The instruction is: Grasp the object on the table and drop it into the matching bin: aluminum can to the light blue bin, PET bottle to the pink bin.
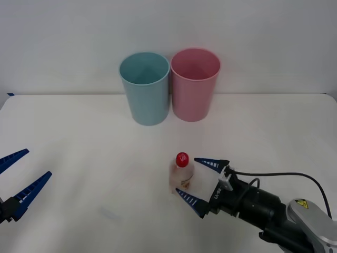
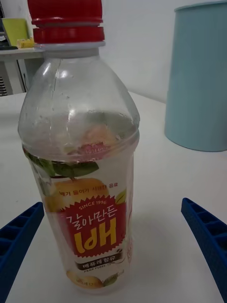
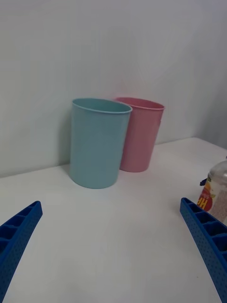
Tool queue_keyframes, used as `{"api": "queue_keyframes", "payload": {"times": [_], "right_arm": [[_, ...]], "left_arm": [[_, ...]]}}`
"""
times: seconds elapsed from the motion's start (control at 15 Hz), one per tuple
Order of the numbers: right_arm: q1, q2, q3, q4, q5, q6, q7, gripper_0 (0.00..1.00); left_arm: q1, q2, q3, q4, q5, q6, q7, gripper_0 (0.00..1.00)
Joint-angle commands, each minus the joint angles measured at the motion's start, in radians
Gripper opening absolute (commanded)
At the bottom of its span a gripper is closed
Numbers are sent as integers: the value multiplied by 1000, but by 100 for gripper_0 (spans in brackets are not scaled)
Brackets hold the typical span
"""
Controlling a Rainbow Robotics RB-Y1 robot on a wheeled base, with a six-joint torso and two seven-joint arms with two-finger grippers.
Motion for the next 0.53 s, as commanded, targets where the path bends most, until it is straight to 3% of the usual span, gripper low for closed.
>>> {"api": "queue_keyframes", "payload": {"times": [0.07, 0.53], "right_arm": [[-44, 26, 21, 58, 0, 4, 16, 100], [-98, 63, 36, 120, -1, 11, 46, 100]], "left_arm": [[0, 0, 0, 0, 0, 0, 0, 100], [0, 0, 0, 0, 0, 0, 0, 100]]}}
